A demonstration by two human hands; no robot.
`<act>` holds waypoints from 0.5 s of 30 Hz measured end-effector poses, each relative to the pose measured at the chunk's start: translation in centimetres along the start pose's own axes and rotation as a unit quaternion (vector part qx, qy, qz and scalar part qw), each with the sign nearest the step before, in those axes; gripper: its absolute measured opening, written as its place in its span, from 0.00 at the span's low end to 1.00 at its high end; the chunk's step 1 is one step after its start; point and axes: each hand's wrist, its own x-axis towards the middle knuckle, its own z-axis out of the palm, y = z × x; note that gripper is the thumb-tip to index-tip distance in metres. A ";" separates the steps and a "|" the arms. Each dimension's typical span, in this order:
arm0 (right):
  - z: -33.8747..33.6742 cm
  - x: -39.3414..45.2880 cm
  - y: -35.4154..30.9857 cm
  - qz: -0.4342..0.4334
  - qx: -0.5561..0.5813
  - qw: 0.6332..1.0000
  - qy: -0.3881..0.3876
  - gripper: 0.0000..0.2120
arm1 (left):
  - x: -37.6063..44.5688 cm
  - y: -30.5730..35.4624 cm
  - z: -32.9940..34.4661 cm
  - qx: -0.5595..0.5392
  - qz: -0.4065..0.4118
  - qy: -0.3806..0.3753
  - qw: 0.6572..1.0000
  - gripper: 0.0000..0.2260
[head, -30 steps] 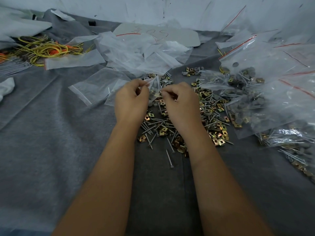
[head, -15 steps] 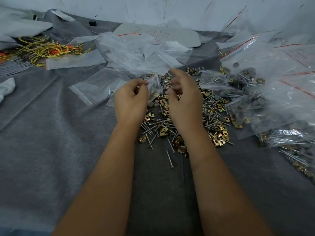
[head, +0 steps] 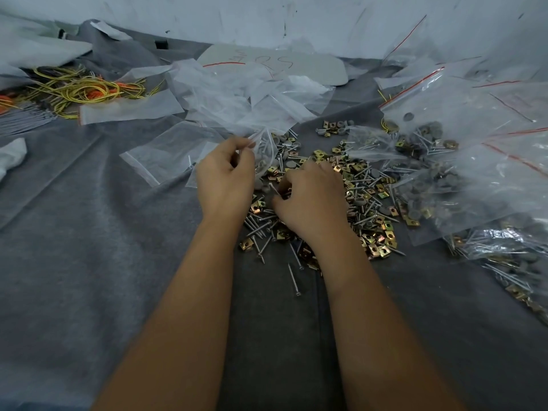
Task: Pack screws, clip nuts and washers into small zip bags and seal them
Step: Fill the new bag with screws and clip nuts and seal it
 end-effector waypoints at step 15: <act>-0.6 0.1 -0.1 0.055 0.252 0.954 0.153 0.04 | -0.1 0.1 -0.2 0.030 -0.020 -0.018 0.999 0.10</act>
